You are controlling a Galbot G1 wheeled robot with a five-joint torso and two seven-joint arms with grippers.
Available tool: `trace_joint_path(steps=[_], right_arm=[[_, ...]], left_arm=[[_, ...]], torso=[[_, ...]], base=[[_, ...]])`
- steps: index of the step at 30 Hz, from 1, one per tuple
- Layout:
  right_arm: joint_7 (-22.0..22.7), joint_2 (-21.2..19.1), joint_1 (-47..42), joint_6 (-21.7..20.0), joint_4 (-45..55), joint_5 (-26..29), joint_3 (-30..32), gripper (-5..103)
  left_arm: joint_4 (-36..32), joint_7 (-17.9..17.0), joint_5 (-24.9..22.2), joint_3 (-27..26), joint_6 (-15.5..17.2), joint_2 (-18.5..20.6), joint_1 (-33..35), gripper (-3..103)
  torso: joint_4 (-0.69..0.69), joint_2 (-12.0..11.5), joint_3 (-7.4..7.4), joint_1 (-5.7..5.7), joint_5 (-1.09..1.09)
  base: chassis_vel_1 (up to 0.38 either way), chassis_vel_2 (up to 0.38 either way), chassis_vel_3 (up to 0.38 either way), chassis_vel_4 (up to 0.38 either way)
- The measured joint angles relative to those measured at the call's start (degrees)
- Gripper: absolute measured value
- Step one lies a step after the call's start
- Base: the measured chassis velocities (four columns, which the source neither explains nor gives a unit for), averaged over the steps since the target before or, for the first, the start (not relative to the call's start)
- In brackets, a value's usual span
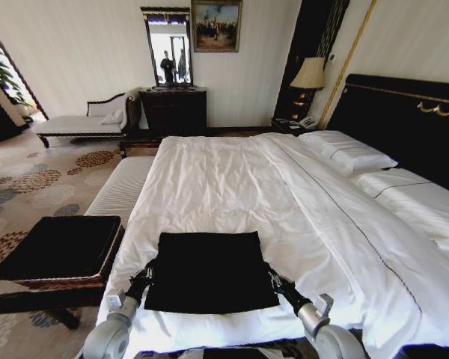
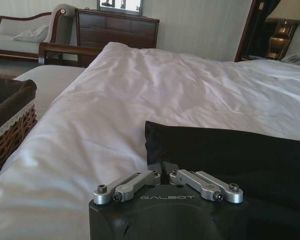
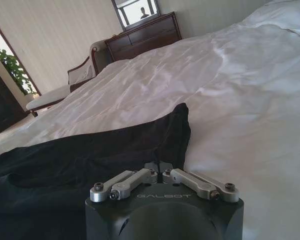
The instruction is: Fold the clothes on the bed and place them into the basket.
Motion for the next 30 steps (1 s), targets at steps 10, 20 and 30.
trace_joint_path(steps=[10, 20, 30], right_arm=[[0.0, 1.3, -2.5, 0.0, 2.0, -0.3, 0.3, 0], [0.0, 0.9, -5.2, 0.1, 4.5, -0.1, 2.0, 0], [-0.3, 1.2, -7.7, 0.8, 5.4, -1.8, 2.2, 0]], left_arm=[[-1.7, 0.2, 0.2, -1.4, -0.3, -0.2, 3.0, 2], [-2.8, 0.6, -0.2, -4.3, -0.4, 0.4, 5.9, 2], [-2.6, 0.0, 1.1, -2.6, -0.4, -0.5, 4.8, 2]], torso=[[0.0, 0.0, 0.0, 0.0, 0.0], [0.0, 0.0, 0.0, -0.01, 0.0], [0.0, 0.0, 0.0, 0.0, 0.0]], base=[[0.0, 0.0, 0.0, 0.0], [0.0, 0.0, 0.0, 0.0], [0.0, 0.0, 0.0, 0.0]])
